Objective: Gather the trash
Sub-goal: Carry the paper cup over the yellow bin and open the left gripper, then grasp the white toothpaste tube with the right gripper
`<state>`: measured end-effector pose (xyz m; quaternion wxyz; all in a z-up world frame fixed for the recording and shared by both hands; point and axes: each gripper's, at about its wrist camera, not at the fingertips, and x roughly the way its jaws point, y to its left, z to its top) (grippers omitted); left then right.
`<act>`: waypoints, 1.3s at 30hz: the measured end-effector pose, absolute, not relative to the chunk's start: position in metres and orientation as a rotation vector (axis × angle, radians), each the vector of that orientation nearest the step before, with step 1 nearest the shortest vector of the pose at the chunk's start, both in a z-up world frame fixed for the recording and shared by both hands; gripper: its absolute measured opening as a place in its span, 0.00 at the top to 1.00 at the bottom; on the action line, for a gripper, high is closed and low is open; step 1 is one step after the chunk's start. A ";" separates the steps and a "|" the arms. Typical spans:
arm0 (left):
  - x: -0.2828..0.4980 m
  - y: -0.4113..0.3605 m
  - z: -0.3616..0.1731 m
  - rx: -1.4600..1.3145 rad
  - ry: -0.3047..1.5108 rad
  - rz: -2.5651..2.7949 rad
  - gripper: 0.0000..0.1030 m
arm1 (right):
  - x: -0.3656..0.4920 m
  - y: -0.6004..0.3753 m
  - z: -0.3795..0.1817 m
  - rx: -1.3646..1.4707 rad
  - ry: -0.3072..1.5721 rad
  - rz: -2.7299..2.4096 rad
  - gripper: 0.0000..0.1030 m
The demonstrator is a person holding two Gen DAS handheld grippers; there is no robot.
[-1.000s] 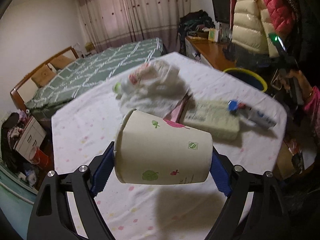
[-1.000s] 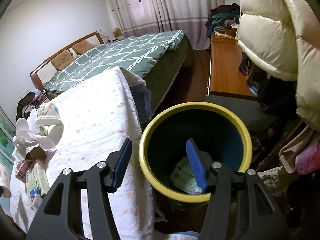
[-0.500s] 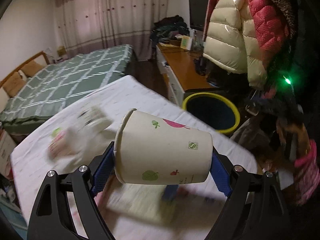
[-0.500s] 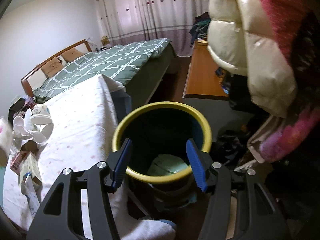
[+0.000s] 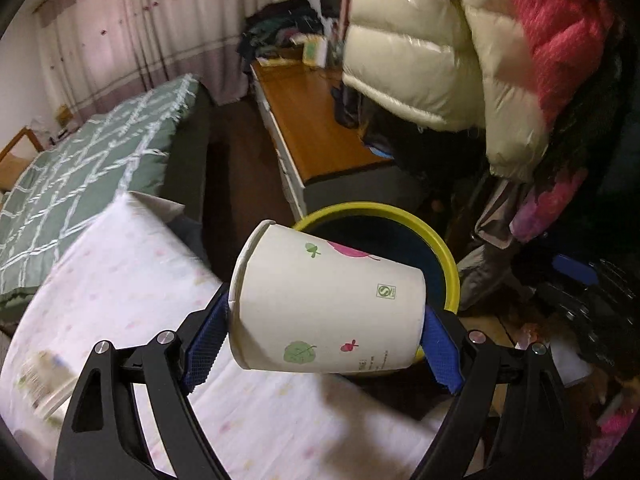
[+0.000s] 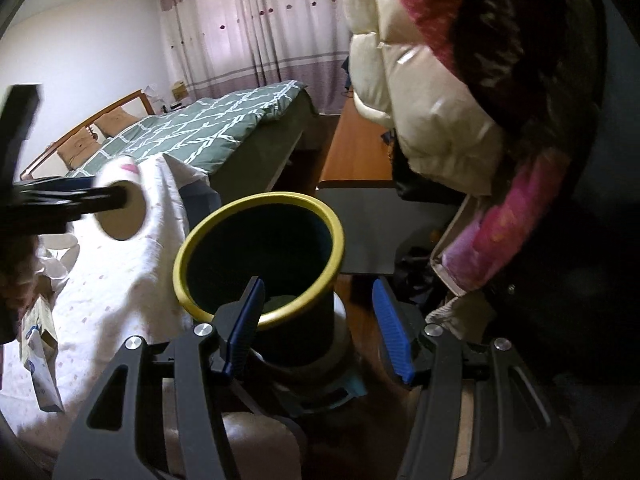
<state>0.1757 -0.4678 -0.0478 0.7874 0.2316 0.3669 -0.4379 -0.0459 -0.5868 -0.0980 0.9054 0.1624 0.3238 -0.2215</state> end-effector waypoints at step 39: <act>0.077 -0.073 -0.002 0.056 0.612 -0.299 0.05 | 0.015 -0.367 -0.079 0.122 0.772 0.206 0.43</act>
